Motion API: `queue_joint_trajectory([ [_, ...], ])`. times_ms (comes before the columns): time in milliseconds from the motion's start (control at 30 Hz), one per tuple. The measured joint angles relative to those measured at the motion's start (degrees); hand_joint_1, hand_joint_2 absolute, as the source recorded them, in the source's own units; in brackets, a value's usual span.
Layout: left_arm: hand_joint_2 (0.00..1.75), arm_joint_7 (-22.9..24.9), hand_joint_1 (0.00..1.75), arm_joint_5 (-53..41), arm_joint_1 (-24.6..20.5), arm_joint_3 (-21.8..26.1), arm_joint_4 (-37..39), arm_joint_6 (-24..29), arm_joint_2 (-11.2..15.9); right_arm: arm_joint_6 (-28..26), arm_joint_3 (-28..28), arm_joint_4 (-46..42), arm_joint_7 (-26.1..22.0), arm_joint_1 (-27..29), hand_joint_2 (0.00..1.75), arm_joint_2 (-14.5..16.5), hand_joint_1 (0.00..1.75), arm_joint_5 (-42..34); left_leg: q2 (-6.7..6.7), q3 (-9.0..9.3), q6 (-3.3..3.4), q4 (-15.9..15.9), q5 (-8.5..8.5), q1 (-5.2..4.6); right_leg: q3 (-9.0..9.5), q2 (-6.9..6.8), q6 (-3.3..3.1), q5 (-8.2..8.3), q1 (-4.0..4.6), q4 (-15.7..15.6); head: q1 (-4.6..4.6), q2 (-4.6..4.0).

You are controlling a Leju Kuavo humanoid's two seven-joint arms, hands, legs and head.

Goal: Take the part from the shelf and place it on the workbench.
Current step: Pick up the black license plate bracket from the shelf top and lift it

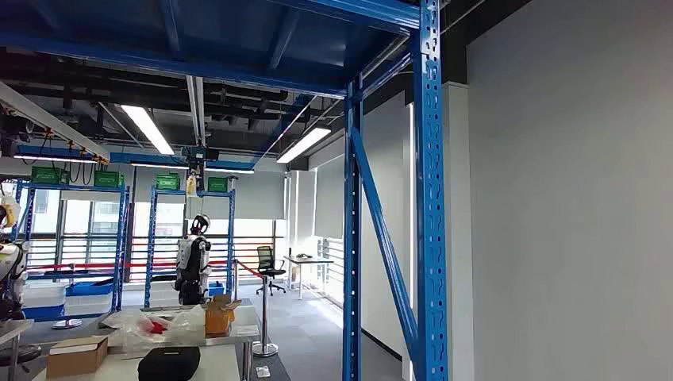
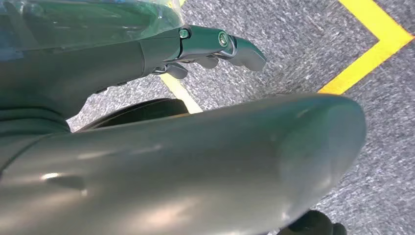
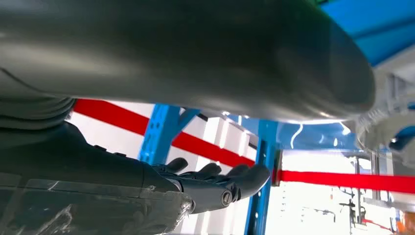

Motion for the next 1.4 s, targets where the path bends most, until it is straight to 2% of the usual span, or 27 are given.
queue_joint_trajectory([
  [67,0.0,0.0,0.0,0.0,-0.1,0.0,0.0,0.0,0.0,0.0,0.0,0.0,0.0,0.0,0.0,0.0,0.0,0.0,0.02,0.25,0.23,0.0,-0.28,0.03,-2.45,-0.01,0.18,-1.51,-0.11,4.1,-0.17,-0.02],
  [133,0.0,0.0,0.0,-0.1,-0.2,0.0,0.0,0.0,0.0,0.0,0.1,0.0,0.1,0.2,0.0,0.0,0.0,0.0,0.04,0.78,0.48,-0.1,-0.88,0.05,-7.62,-0.03,0.48,-3.68,-0.3,12.0,-0.46,-0.05],
  [167,0.0,0.0,0.0,-0.1,-0.2,0.0,0.0,0.0,0.0,0.0,0.1,0.0,0.1,0.4,0.0,0.0,0.0,0.0,0.03,1.14,0.49,-0.1,-1.24,0.05,-9.75,-0.04,0.56,-3.64,-0.37,14.5,-0.56,-0.05],
  [200,0.0,0.0,0.0,-0.1,-0.1,0.0,0.0,0.0,0.0,0.0,0.2,0.0,0.1,0.5,0.0,0.0,0.0,0.0,-0.01,1.65,0.44,-0.1,-1.66,0.05,-10.85,-0.04,0.57,-2.27,-0.42,14.8,-0.65,-0.05],
  [233,0.0,0.0,0.0,-0.1,0.0,0.0,0.0,0.0,0.0,0.0,0.2,0.0,0.1,0.6,0.0,0.0,0.0,0.0,-0.06,2.33,0.35,-0.1,-2.14,0.05,-10.81,-0.04,0.5,0.26,-0.44,12.9,-0.71,-0.05],
  [267,0.0,0.0,0.0,-0.1,0.1,0.0,0.0,0.0,0.0,0.0,0.2,0.0,0.1,0.7,0.0,0.0,0.0,0.0,-0.12,3.1,0.19,-0.1,-2.68,0.05,-9.89,-0.06,0.33,3.46,-0.45,9.1,-0.77,-0.05],
  [300,0.0,0.0,0.0,-0.2,0.1,0.0,0.0,0.0,0.0,0.0,0.2,0.0,0.1,0.6,0.0,0.0,0.0,0.0,-0.15,3.61,-0.03,-0.1,-3.22,0.02,-8.7,-0.09,0.12,5.87,-0.38,5.5,-0.73,-0.05],
  [333,0.0,-0.1,0.0,-0.2,0.1,0.0,0.0,0.0,0.0,0.0,0.3,0.1,0.1,0.6,0.0,0.0,0.0,0.0,-0.17,3.97,-0.34,-0.1,-3.67,-0.04,-7.53,-0.09,-0.09,7.26,-0.26,2.4,-0.74,-0.03],
  [367,0.0,-0.2,0.0,-0.3,0.0,0.0,0.0,0.0,0.0,0.0,0.3,0.1,0.0,0.6,0.0,0.1,0.0,0.0,-0.15,4.06,-0.67,-0.1,-3.98,-0.08,-6.83,-0.08,-0.35,7.52,-0.12,0.6,-0.68,-0.01],
  [433,0.0,-0.3,0.0,-0.3,-0.1,0.1,0.0,0.1,0.0,-0.1,0.5,0.1,0.0,0.7,0.0,0.2,0.0,0.0,-0.08,4.09,-1.09,-0.1,-4.32,-0.19,-6.3,0.03,-0.72,6.75,-0.02,-0.4,-0.65,0.03],
  [600,0.0,-0.7,0.0,-0.4,-0.2,0.1,0.0,0.2,0.0,-0.2,0.6,0.2,-0.2,0.7,0.0,0.3,0.0,0.0,0.01,4.51,-1.0,-0.5,-4.24,-0.2,-6.22,0.16,-1.3,6.23,0.0,-0.4,-0.26,0.01],
  [733,0.0,-1.1,0.0,-0.4,-0.2,0.3,0.0,0.2,0.0,-0.3,0.7,0.2,-0.3,0.8,0.0,0.3,0.0,0.0,0.02,4.91,-1.38,-1.3,-4.43,-0.18,-6.2,0.11,-1.6,6.02,0.08,-0.4,-0.09,-0.03],
  [1100,0.0,-0.9,0.0,-1.4,-0.3,0.5,0.0,-0.1,0.0,-1.2,1.0,0.3,-0.8,0.3,0.0,1.1,0.0,-0.1,0.02,5.24,-1.64,-1.5,-4.35,-0.3,-5.64,0.05,-1.58,6.05,-0.02,-0.5,-0.18,-0.05],
  [1400,0.0,0.1,0.0,-2.7,-0.9,0.5,0.0,-0.5,0.0,-1.6,0.8,3.5,0.3,-4.0,0.0,2.1,0.0,-1.2,0.02,5.38,-1.62,-1.5,-4.34,-0.41,-5.5,0.06,-1.43,6.15,-0.12,-0.6,-0.19,-0.05],
])
